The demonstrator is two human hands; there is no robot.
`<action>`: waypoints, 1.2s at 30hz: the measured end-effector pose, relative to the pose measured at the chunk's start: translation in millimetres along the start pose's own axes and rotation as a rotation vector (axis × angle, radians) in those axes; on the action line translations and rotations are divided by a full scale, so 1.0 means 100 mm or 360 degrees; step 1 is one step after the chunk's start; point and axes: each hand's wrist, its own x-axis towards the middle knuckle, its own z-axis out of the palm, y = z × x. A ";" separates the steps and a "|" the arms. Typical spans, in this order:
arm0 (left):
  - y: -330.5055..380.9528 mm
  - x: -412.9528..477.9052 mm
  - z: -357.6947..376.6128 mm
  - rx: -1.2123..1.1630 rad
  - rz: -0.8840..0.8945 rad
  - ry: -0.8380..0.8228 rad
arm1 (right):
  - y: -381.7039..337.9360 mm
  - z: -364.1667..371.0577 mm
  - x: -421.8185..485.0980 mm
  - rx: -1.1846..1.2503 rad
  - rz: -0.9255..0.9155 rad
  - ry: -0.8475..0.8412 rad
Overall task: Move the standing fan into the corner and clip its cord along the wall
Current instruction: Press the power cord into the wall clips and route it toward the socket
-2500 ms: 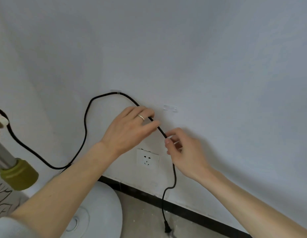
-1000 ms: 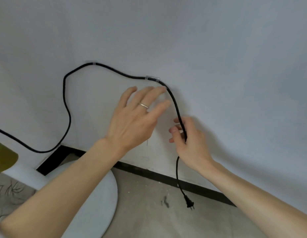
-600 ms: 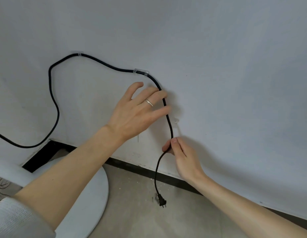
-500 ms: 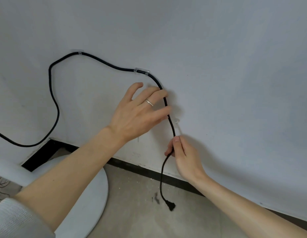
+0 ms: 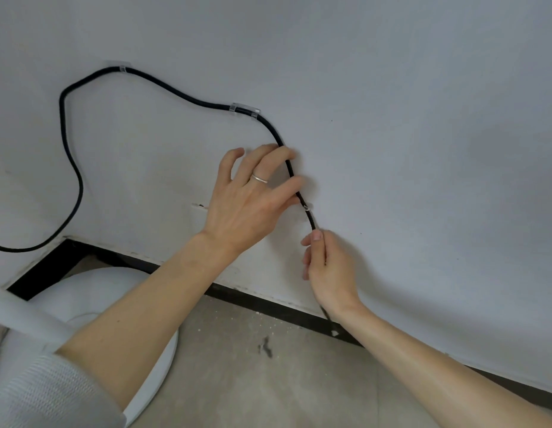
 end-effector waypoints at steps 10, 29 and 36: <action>-0.09 -0.12 -0.02 -0.0096 0.0118 0.0067 | 0.05 0.23 0.08 -0.0009 0.0109 -0.0302; 0.48 -2.07 -0.05 -0.1293 -0.2188 -0.1676 | 0.19 0.63 0.00 0.0085 0.0475 -0.0585; 0.73 -2.02 0.24 -0.1598 -0.2302 -0.1582 | 0.18 0.60 0.08 -0.0115 0.0357 -0.0605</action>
